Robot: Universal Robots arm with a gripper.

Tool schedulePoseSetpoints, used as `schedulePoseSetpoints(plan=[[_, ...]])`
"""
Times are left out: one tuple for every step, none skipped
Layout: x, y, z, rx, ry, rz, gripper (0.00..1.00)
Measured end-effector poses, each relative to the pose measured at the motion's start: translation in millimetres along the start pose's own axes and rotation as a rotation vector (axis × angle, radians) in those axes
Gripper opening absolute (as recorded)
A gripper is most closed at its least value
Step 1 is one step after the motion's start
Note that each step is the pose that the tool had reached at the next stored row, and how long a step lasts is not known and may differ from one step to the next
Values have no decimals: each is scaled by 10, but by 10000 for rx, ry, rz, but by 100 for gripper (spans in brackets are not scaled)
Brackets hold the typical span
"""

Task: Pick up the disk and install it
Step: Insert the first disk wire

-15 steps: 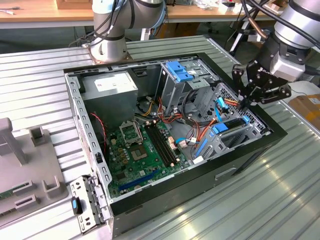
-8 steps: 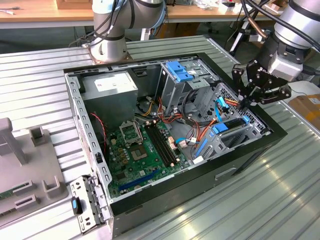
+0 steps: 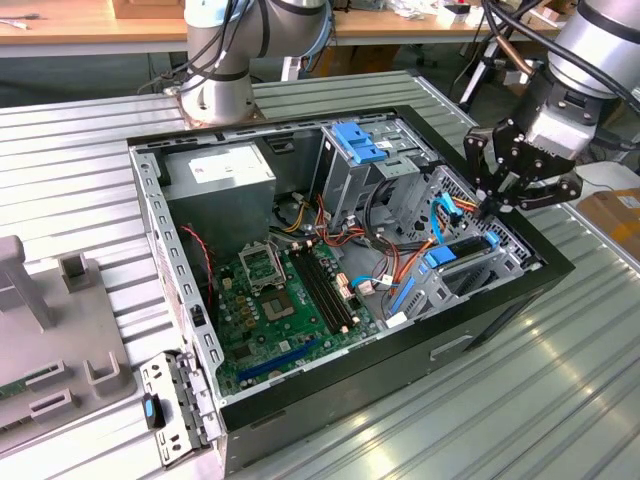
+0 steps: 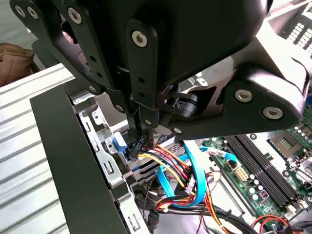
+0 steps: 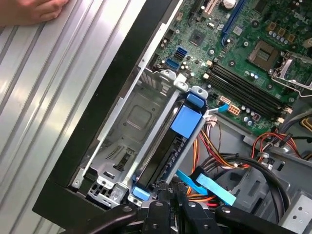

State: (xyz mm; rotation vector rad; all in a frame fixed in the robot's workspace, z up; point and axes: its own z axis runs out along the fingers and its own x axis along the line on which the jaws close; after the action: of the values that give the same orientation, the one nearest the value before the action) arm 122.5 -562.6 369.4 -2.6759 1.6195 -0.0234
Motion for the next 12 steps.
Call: schedulePoseSetpoints(plan=[[-9,27,1,0,0,49,17],[-21,59,1,1,0,50,17],[-28,81,1,1,0,51,17],[-33,95,2,0,0,52,17],[-36,103,4,0,1,76,17],[-37,103,10,-2,6,340,17],[-36,103,16,-4,12,663,17],[-37,104,20,-5,17,866,17],[-36,104,23,-5,19,1030,17],[-37,104,30,-8,29,1507,17],[-36,104,34,-9,33,1712,17],[-36,104,36,-10,36,1866,17]])
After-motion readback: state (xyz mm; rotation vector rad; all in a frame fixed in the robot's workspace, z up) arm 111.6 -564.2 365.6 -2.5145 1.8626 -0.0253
